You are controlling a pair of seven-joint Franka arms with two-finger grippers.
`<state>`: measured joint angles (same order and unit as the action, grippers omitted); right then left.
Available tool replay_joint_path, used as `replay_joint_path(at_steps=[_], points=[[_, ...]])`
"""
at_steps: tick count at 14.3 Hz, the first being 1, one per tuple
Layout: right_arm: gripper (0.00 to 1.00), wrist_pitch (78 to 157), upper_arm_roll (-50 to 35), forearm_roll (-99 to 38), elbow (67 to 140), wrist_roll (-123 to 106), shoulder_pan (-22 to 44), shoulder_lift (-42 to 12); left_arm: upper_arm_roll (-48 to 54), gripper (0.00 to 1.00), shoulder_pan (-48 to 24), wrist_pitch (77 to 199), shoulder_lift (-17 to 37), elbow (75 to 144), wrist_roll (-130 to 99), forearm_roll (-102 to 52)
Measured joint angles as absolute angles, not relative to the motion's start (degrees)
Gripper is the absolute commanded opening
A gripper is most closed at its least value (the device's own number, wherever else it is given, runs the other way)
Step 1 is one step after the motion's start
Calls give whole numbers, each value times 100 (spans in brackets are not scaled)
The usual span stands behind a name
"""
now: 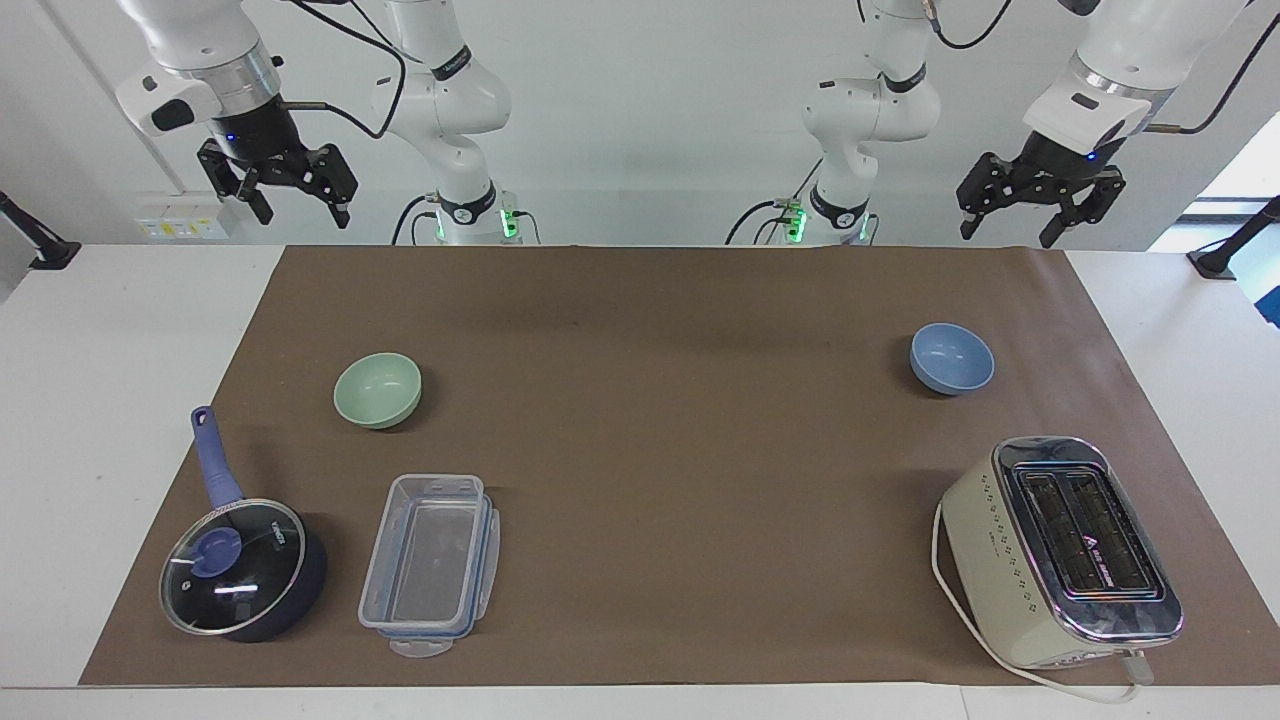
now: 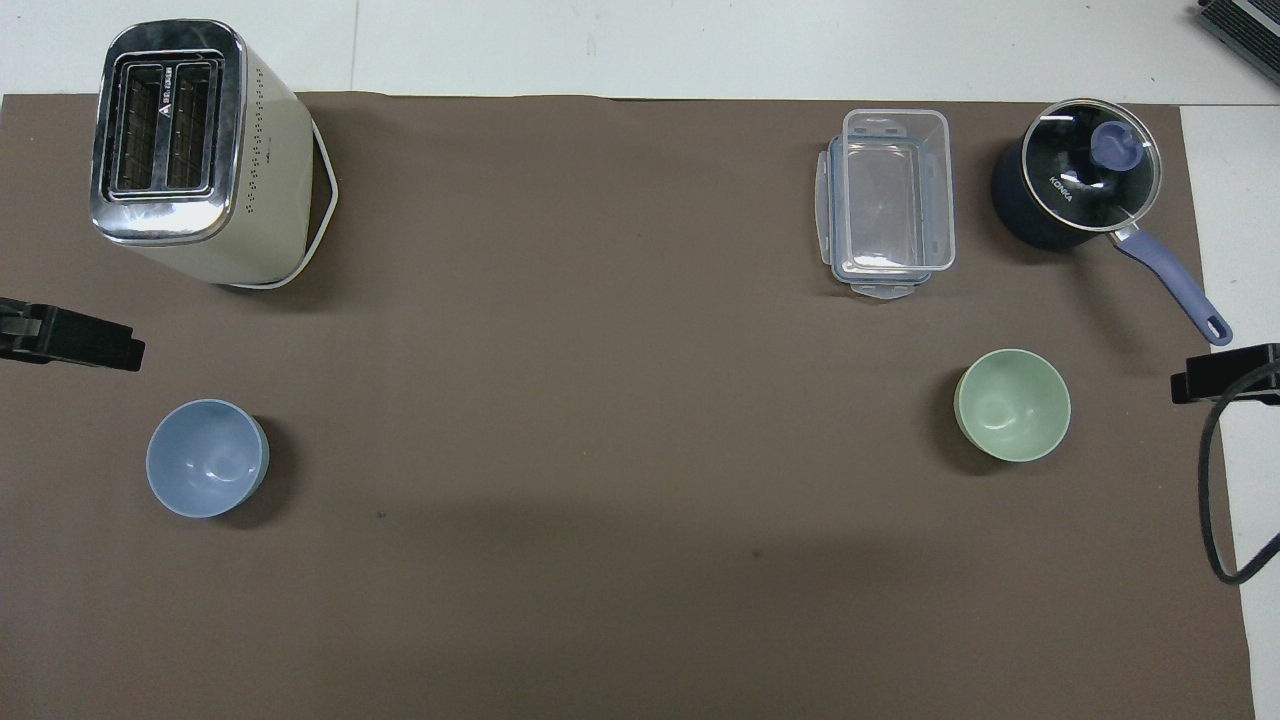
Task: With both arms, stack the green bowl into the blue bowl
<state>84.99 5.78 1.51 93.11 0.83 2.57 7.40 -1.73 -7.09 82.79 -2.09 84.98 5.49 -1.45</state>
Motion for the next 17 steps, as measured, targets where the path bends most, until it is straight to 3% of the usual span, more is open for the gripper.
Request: replay_joint_path(at_steps=[17], points=[[100,8499,578,152,9311,83,257,740,-252,100,-701,8275,-209,8502,538,-145]])
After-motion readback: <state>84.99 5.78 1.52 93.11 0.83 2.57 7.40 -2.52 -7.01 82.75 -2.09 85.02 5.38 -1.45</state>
